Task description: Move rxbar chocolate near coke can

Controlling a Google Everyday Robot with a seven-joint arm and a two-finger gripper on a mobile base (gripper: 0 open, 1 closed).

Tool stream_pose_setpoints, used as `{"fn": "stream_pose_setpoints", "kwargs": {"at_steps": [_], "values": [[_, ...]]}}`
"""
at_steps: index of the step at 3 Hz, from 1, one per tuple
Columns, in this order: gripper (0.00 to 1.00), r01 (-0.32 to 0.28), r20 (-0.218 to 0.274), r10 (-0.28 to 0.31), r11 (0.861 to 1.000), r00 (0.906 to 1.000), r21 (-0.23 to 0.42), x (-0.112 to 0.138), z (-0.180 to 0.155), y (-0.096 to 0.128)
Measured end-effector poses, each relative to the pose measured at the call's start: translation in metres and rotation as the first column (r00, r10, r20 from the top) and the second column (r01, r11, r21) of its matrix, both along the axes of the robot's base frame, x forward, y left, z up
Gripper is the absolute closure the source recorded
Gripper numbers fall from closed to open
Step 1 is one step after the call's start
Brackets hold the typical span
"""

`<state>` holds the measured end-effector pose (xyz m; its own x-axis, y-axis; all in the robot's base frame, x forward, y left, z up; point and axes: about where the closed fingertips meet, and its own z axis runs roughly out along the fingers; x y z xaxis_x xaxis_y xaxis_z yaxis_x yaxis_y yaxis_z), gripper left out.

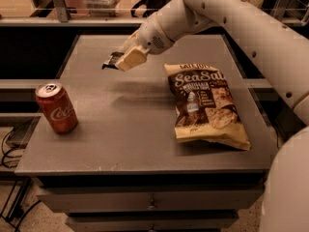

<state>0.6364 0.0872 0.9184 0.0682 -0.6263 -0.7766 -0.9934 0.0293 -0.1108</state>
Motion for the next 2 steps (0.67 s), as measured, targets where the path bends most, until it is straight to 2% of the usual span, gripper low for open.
{"fn": "stream_pose_setpoints", "kwargs": {"at_steps": [1, 2], "values": [[1.0, -0.017, -0.003, 0.017, 1.0, 0.9998, -0.012, -0.002, -0.002, 0.004], [0.87, -0.288, -0.147, 0.288, 0.957, 0.9464, 0.023, -0.085, -0.04, 0.072]]}}
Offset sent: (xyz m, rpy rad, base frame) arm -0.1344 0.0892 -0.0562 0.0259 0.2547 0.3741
